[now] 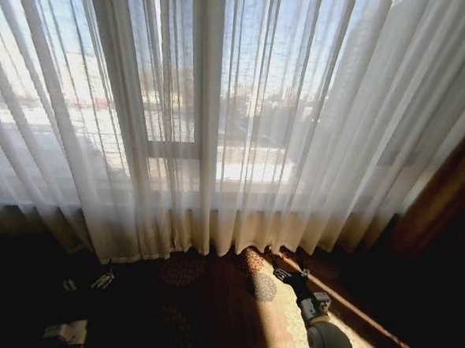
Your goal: Open the curtains by pulling them apart, changing their state from closed to fully open.
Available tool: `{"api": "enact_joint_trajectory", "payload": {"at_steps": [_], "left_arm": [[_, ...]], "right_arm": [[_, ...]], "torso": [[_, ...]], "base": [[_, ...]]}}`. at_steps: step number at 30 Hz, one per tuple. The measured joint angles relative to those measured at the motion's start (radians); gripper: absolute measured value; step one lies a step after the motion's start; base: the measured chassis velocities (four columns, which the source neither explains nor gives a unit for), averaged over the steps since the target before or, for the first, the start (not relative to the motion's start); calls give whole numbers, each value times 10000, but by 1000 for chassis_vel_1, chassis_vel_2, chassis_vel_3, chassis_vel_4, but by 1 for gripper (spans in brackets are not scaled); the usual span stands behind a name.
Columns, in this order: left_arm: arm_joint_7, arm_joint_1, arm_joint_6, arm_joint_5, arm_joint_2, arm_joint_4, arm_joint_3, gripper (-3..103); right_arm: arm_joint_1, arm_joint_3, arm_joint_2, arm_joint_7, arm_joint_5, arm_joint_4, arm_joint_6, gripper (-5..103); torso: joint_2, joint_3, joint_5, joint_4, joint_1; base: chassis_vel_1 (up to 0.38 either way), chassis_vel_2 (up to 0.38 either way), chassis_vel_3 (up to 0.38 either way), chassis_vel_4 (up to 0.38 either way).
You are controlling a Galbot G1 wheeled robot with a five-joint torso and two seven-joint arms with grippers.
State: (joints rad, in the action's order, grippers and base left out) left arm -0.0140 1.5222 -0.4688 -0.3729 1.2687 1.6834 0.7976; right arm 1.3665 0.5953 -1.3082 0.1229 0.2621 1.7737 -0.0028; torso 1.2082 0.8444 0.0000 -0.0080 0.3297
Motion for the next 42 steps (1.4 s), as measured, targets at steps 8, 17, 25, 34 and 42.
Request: {"api": "enact_joint_trajectory", "payload": {"at_steps": [8,17,25,34,42], "left_arm": [[0,1,0,0,0,0,0,100],[0,1,0,0,1,0,0,100],[-1,-1,0,0,0,0,2,100],[-1,-1,-1,0,0,0,0,100],[1,1,0,0,0,0,-1,100]], "right_arm": [[-73,17,131,258,128,-60,221,100],[-95,41,193,323,182,-62,221,100],[-72,27,156,485,167,-11,212,100],[-136,11,107,491,125,-47,164,100],[-226,-21,61,491,227,-97,357,100]], "torso": [[1,0,0,0,-1],[2,-2,0,0,-4],[0,0,-1,2,3],[-1,0,5,-2,1],[3,-3,-9,2,-4]], "base": [[0,0,0,0],[-79,86,75,-82],[-203,267,197,-261],[-299,334,297,-329],[-338,386,349,-401]]}}
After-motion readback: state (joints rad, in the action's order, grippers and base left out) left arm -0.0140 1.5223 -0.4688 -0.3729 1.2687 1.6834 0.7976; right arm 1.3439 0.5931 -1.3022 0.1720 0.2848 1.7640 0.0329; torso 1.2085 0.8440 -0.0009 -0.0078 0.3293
